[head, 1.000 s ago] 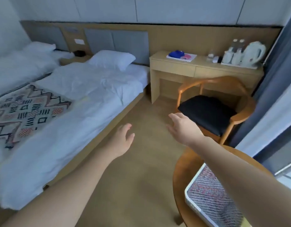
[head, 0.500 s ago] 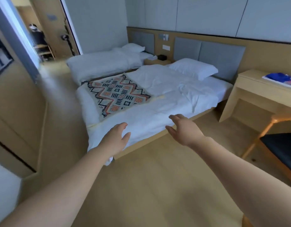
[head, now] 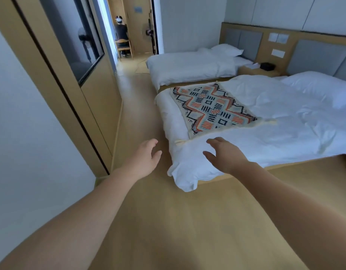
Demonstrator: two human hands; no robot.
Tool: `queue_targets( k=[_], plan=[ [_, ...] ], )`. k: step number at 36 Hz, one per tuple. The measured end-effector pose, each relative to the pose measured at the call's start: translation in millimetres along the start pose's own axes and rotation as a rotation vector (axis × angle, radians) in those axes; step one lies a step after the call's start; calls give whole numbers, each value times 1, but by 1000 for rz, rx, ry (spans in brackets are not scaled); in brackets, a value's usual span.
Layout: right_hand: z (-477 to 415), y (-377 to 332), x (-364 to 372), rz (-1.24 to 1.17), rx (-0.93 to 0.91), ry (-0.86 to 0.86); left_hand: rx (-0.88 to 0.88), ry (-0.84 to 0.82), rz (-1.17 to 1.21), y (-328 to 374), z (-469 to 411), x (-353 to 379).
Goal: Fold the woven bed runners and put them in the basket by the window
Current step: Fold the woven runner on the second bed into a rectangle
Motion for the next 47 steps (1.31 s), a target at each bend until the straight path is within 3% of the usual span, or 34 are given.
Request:
queue_targets(
  k=[10,31,42,47],
  plan=[
    [-110,-6,42,-4,-16,-29,9,12,-37,-46,-87,-6],
    [-426,77,90,-36,38,-58,74,-57,-130,-66,-413,4],
    [-555,98,128,5,186,-89,215,-163,-120,-99,-583,25],
    [-619,100,139,-7,343,-51,260,-242,-81,-131,-668,29]
  ],
)
Point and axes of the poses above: each hand's wrist, its own z-axis away from the middle knuckle, its own x-axis out of the palm, y = z × x, the point moved 7 cm from there along -z, towards the middle knuckle, and after that the axes turned 4 degrees about -x, right-handed, at the moved point
